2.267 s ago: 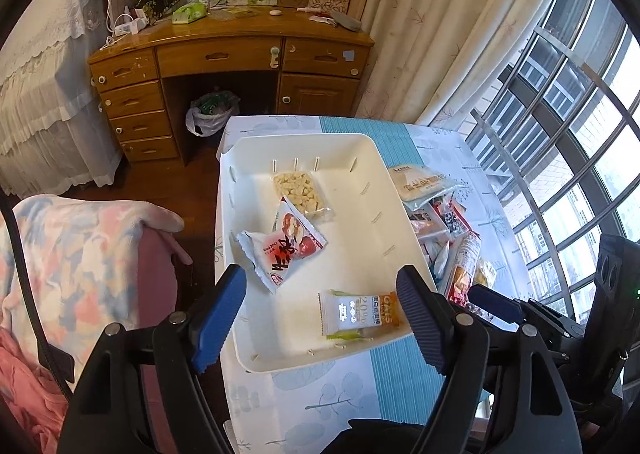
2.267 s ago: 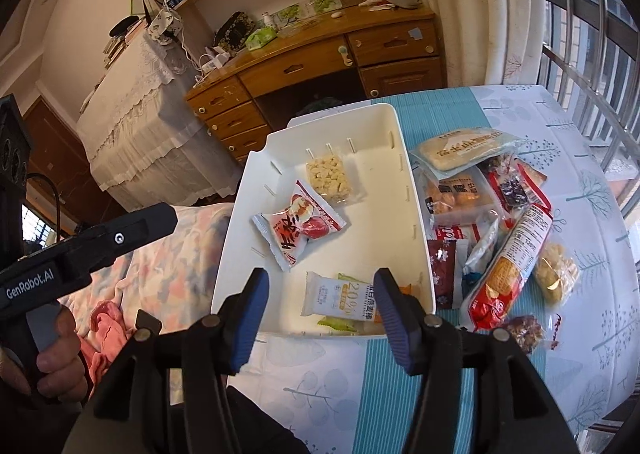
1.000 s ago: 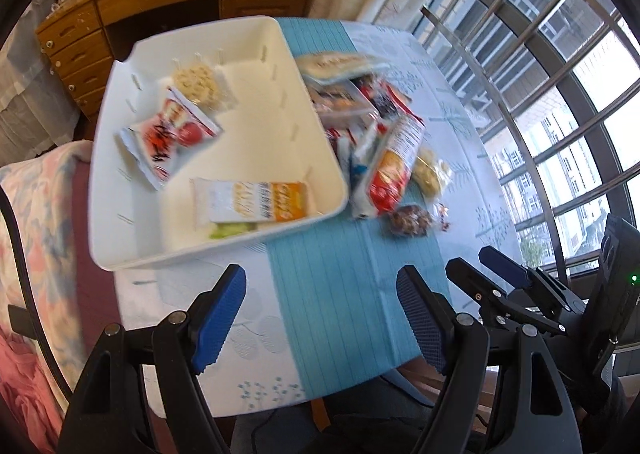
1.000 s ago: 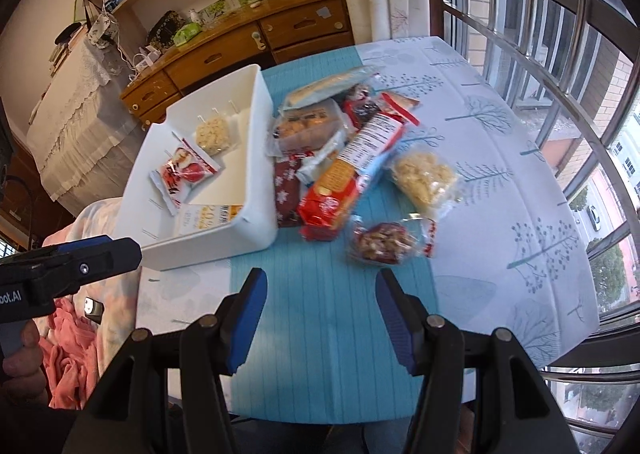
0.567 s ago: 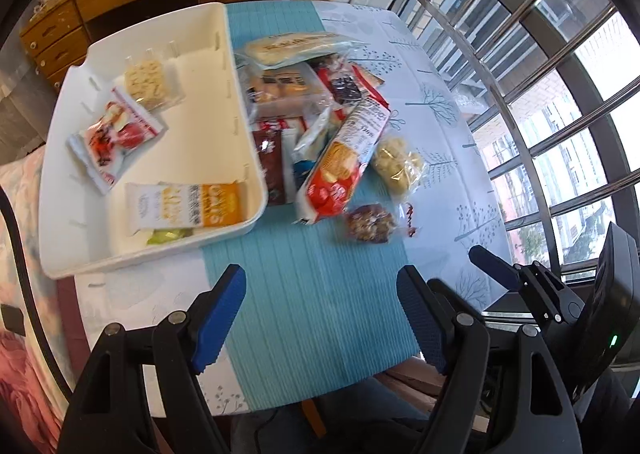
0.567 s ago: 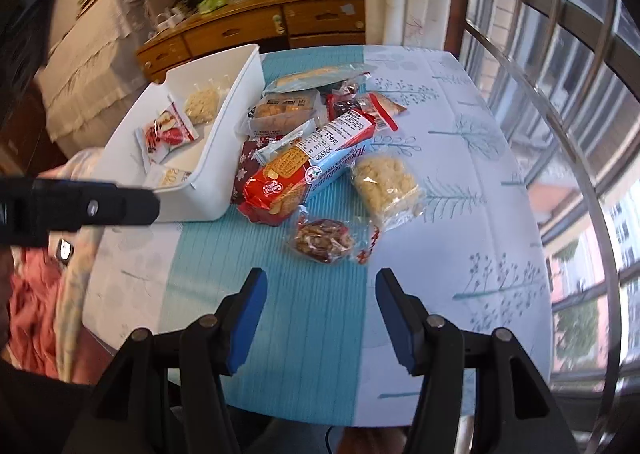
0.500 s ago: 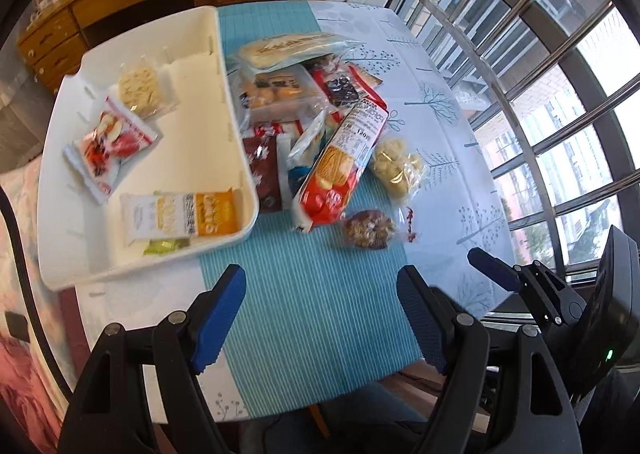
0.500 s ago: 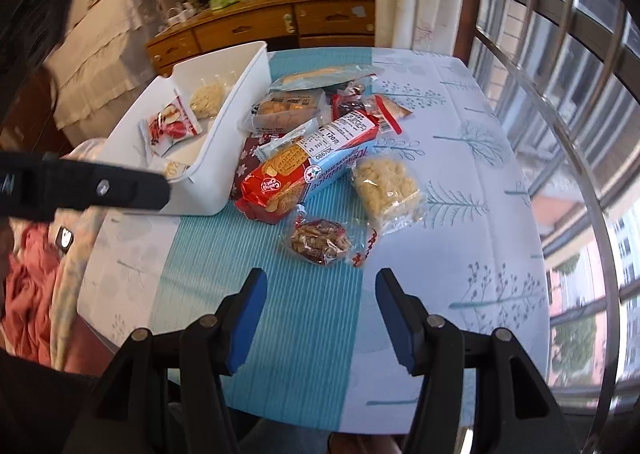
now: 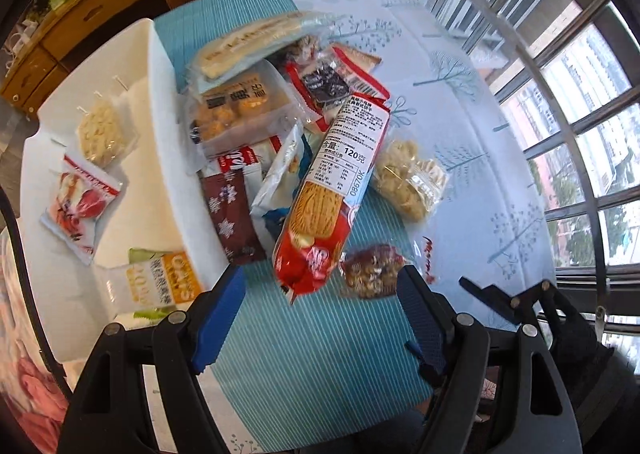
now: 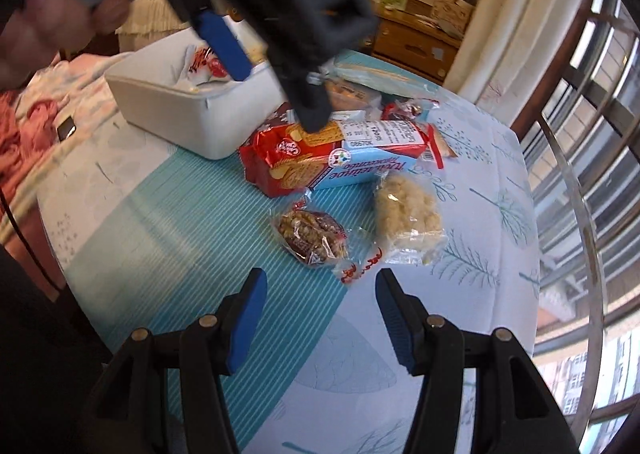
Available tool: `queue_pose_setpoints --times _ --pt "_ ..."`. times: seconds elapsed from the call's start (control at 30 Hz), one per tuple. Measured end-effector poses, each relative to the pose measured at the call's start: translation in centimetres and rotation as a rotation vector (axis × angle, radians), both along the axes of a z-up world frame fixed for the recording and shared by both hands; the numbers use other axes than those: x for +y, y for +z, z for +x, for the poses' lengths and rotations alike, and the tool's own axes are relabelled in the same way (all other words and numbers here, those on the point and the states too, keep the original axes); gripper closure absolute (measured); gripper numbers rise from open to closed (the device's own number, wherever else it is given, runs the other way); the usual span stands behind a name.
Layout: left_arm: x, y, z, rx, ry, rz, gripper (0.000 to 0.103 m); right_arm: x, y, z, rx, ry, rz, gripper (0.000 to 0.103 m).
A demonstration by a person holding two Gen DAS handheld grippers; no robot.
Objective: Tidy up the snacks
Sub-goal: 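Grasp the red biscuit roll with the left tool while the right grasps the clear nut bag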
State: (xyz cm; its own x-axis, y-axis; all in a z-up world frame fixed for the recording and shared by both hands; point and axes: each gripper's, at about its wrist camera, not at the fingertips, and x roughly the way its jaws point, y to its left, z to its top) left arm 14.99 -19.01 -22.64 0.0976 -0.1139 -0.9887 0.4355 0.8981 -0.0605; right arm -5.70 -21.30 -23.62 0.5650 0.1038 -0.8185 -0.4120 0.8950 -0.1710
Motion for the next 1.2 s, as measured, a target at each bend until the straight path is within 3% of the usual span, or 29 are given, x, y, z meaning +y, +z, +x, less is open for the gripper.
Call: queue_pose_setpoints --times 0.4,0.73,0.93,1.2 --pt "-2.9 -5.1 3.5 0.075 0.0 0.111 0.026 0.5 -2.8 2.4 -0.065 0.03 -0.067 0.041" --pt "-4.2 -7.7 4.6 0.128 0.025 0.161 0.027 0.5 -3.6 3.7 -0.056 0.086 -0.07 0.029" --pt "-4.2 -9.4 5.3 0.158 0.043 0.181 0.049 1.1 -4.3 4.5 -0.046 0.108 -0.077 0.025" --pt "-3.6 -10.3 5.9 0.182 0.048 0.175 0.054 1.8 -4.6 5.3 -0.044 0.112 -0.057 0.025"
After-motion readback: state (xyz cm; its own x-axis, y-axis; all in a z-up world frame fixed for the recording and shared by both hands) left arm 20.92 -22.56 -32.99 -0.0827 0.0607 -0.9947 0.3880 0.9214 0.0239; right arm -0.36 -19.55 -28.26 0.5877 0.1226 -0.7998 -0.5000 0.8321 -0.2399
